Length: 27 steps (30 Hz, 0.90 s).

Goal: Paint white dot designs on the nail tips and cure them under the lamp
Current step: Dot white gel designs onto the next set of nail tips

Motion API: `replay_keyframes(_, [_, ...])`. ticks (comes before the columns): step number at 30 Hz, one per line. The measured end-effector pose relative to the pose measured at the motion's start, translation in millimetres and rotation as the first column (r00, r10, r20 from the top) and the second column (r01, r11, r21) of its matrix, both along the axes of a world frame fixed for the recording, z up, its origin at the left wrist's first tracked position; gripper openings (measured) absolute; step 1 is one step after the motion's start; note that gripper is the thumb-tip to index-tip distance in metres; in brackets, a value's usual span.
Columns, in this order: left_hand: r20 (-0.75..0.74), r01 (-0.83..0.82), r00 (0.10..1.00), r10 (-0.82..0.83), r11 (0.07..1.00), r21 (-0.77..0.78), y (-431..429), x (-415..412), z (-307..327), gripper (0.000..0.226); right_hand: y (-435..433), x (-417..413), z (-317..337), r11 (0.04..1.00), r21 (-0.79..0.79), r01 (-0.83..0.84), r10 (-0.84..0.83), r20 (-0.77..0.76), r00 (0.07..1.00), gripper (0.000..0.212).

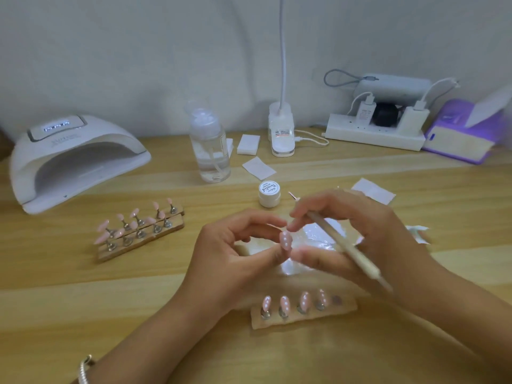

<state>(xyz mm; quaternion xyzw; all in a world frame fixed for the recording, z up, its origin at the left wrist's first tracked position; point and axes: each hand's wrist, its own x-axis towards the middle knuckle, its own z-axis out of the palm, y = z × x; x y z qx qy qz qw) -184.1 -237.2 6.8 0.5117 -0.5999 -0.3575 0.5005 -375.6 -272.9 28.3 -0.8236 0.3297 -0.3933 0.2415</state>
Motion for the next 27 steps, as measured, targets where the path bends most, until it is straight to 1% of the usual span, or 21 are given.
replay_keyframes(2, [-0.050, 0.005, 0.999, -0.004, 1.000, 0.023, 0.4, 0.0, 1.2, 0.038, 2.1, 5.0, -1.9, 0.998, 0.056, -0.043, 0.045, -0.034, 0.998, 0.043])
replay_keyframes(4, [-0.086, 0.002, 0.996, 0.002, 0.999, 0.043, 0.5, 0.9, 1.8, 0.046, 3.7, 7.6, -1.2, 0.995, 0.069, -0.071, 0.072, -0.014, 0.997, 0.044])
replay_keyframes(5, [-0.079, 0.000, 0.997, 0.003, 0.999, 0.041, 0.7, 1.3, 2.1, 0.048, 4.2, 7.8, -0.4, 0.995, 0.056, -0.082, 0.082, -0.005, 0.997, 0.043])
replay_keyframes(9, [-0.042, -0.006, 0.999, 0.008, 0.999, 0.039, 2.5, 1.8, 3.2, 0.047, 5.3, 8.9, 4.1, 0.993, 0.049, -0.109, 0.107, 0.025, 0.994, 0.040])
replay_keyframes(13, [-0.059, 0.038, 0.998, -0.035, 0.998, 0.048, 6.1, 0.6, 4.8, 0.047, 8.5, 6.8, 6.9, 0.995, 0.062, -0.082, 0.080, 0.034, 0.996, 0.040])
replay_keyframes(18, [-0.004, 0.082, 0.997, -0.082, 0.997, -0.015, 10.1, -0.4, 3.5, 0.046, 14.5, -2.9, 8.1, 0.987, 0.148, -0.061, 0.049, 0.081, 0.996, 0.040])
replay_keyframes(20, [0.004, 0.114, 0.994, -0.114, 0.993, -0.014, 10.3, -0.8, 3.1, 0.042, 16.0, -14.0, 8.0, 0.986, 0.159, -0.048, 0.031, 0.105, 0.994, 0.039])
replay_keyframes(23, [-0.025, 0.121, 0.992, -0.121, 0.993, -0.017, 8.1, -1.1, 1.8, 0.025, 22.0, -37.5, 3.3, 0.982, 0.187, -0.022, -0.001, 0.123, 0.992, 0.040])
replay_keyframes(27, [-0.055, 0.105, 0.993, -0.109, 0.992, -0.064, 4.2, 1.2, -0.6, 0.035, 33.9, -56.6, -14.0, 0.965, 0.256, -0.061, 0.033, 0.115, 0.993, 0.039])
